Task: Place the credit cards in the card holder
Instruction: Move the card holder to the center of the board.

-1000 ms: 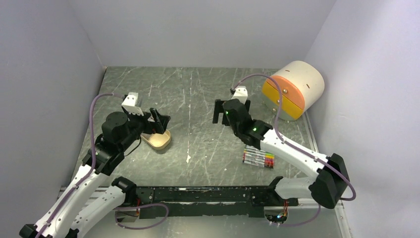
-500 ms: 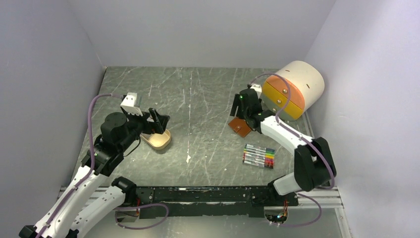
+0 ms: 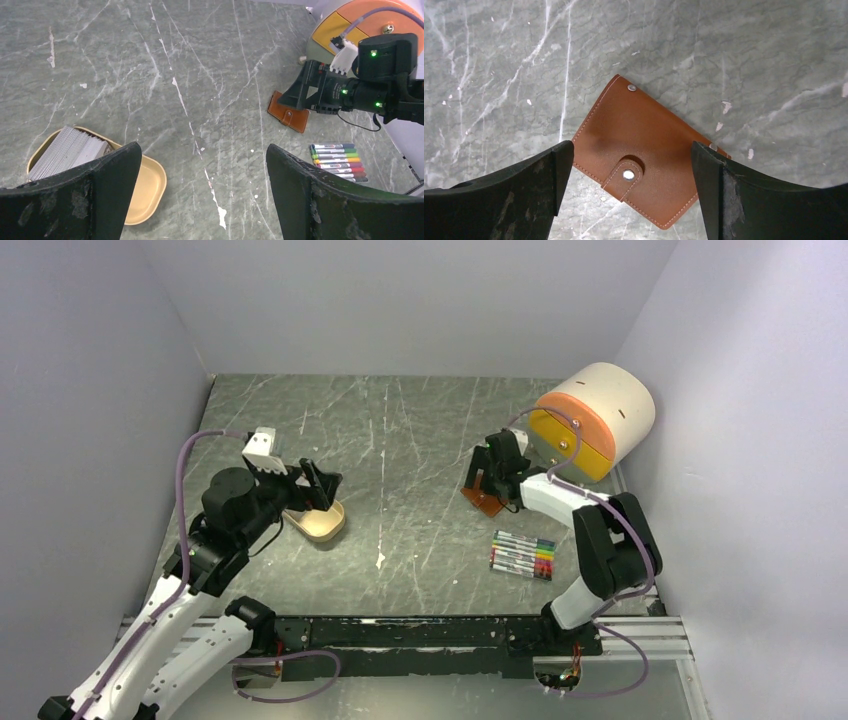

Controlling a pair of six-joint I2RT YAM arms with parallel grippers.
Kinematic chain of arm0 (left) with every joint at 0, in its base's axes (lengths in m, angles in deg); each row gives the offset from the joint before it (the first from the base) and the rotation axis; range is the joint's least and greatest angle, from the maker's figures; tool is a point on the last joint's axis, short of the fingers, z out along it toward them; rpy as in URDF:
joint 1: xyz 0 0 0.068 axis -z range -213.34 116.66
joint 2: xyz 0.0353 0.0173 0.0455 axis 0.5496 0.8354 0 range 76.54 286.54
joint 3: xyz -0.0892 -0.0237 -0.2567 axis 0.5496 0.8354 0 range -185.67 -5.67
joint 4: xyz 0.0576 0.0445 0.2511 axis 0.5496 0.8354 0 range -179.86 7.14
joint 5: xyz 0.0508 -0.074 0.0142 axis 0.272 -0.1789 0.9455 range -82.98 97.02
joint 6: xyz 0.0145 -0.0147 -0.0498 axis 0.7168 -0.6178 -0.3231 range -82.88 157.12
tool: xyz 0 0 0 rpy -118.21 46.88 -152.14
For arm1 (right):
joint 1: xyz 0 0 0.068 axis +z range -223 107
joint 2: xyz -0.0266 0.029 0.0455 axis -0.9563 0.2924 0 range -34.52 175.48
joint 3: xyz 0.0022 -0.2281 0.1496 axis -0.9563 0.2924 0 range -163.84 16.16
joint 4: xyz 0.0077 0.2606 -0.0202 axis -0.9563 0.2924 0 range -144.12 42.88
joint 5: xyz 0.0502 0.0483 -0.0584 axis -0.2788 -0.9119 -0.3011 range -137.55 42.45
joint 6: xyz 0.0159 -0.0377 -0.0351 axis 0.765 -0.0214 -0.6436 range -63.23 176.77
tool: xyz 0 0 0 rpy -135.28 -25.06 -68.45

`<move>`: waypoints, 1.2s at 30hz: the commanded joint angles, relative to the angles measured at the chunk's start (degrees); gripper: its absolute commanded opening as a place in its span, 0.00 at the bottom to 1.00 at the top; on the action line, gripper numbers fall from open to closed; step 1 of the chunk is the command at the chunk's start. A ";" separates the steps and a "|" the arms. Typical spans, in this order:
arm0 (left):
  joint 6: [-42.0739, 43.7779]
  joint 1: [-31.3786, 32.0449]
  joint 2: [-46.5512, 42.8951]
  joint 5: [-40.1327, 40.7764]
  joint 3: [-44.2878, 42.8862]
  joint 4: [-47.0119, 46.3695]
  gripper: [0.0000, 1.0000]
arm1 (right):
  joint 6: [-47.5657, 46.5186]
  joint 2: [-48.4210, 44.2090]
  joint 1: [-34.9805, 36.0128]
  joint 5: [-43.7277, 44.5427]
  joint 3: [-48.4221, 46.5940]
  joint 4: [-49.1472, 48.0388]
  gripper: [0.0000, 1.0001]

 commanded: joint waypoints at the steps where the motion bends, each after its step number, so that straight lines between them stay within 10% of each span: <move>1: 0.52 -0.42 -0.72 0.79 0.50 -0.09 0.99 | -0.86 2.30 -0.69 -3.36 -0.26 -2.46 0.91; 36: 0.08 -0.41 -3.83 12.07 0.22 2.41 0.99 | -27.07 12.03 26.16 -22.06 -12.55 0.79 0.82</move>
